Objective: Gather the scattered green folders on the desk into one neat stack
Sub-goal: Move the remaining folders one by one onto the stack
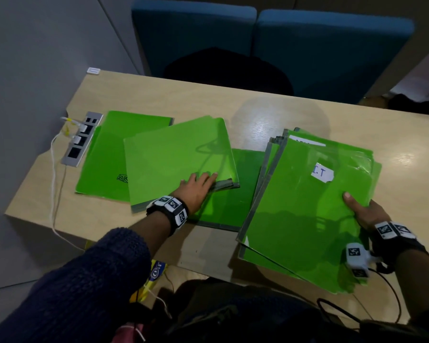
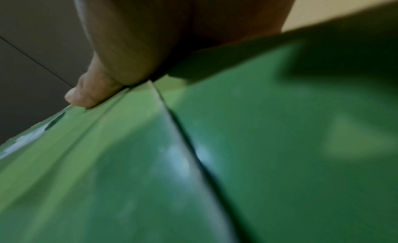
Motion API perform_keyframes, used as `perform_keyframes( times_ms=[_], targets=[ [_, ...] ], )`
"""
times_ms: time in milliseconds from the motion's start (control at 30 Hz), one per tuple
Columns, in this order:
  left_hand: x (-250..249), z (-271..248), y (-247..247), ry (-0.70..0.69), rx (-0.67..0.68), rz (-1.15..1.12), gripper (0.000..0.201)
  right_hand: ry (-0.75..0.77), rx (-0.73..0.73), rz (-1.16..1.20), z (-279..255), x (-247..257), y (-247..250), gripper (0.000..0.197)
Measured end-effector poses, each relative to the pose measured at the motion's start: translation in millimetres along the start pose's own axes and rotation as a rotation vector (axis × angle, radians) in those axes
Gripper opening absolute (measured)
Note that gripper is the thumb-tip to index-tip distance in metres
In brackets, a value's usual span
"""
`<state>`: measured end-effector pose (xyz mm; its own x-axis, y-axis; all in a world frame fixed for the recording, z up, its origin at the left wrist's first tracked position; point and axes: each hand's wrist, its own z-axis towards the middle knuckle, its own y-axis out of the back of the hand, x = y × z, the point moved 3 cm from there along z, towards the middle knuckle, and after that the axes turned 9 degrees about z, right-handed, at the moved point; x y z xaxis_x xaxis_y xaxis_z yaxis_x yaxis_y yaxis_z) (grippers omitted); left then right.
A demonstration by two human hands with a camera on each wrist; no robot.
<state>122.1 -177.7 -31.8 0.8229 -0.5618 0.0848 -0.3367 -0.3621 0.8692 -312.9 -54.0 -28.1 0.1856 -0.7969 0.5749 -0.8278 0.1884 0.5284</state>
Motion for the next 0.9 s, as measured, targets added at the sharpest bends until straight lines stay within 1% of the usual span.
perform_keyframes(
  times_ms=[100, 133, 167, 200, 233, 333, 367, 433, 467, 567, 633, 700, 733, 800, 833, 867, 900],
  targets=[
    [-9, 6, 4, 0.021, 0.003, 0.008, 0.093, 0.006, -0.007, 0.019, -1, 2, -1, 0.142],
    [-11, 7, 5, 0.027, 0.008, -0.008, 0.095, 0.0, -0.005, 0.024, -4, 5, -2, 0.138],
    [-14, 8, 7, 0.025, 0.01, -0.011, 0.098, 0.009, 0.001, 0.034, -8, 8, -3, 0.129],
    [-16, 8, 9, 0.019, 0.003, 0.007, 0.101, 0.01, 0.003, 0.043, -12, 11, -4, 0.12],
    [-18, 7, 11, 0.011, -0.015, 0.047, 0.102, 0.019, 0.004, 0.051, -14, 12, -5, 0.116],
    [-18, 3, 17, 0.007, -0.09, 0.155, 0.1, 0.024, -0.016, 0.057, -10, 11, -5, 0.138],
    [-17, 1, 20, 0.014, -0.114, 0.157, 0.098, 0.026, -0.007, 0.057, -9, 10, -5, 0.135],
    [-14, -3, 34, 0.066, -0.167, 0.08, 0.091, 0.018, 0.007, 0.05, -12, 12, -5, 0.117],
    [-9, -5, 44, 0.111, -0.213, 0.035, 0.083, 0.017, 0.008, 0.052, -12, 12, -5, 0.117],
    [10, -6, 83, 0.252, -0.423, -0.021, 0.057, 0.029, -0.007, 0.034, -4, 6, -4, 0.141],
    [15, -5, 102, 0.263, -0.48, -0.045, 0.053, 0.019, -0.001, 0.013, -1, 3, -3, 0.146],
    [14, -4, 116, 0.226, -0.545, -0.092, 0.058, 0.021, 0.005, 0.009, 0, 2, -2, 0.146],
    [12, -7, 125, 0.205, -0.614, -0.098, 0.063, 0.02, 0.006, 0.008, 0, 2, -2, 0.145],
    [2, -18, 142, 0.149, -0.853, -0.071, 0.068, 0.02, 0.006, 0.014, -1, 4, -2, 0.145],
    [-6, -25, 150, 0.095, -0.973, -0.062, 0.067, 0.03, 0.011, 0.024, -1, 3, -2, 0.143],
    [-16, -31, 156, 0.025, -1.066, -0.059, 0.063, 0.033, 0.013, 0.028, -5, 5, -2, 0.14],
    [-28, -36, 159, -0.059, -1.119, -0.056, 0.058, 0.045, 0.012, 0.03, -6, 6, -3, 0.139]
  ],
)
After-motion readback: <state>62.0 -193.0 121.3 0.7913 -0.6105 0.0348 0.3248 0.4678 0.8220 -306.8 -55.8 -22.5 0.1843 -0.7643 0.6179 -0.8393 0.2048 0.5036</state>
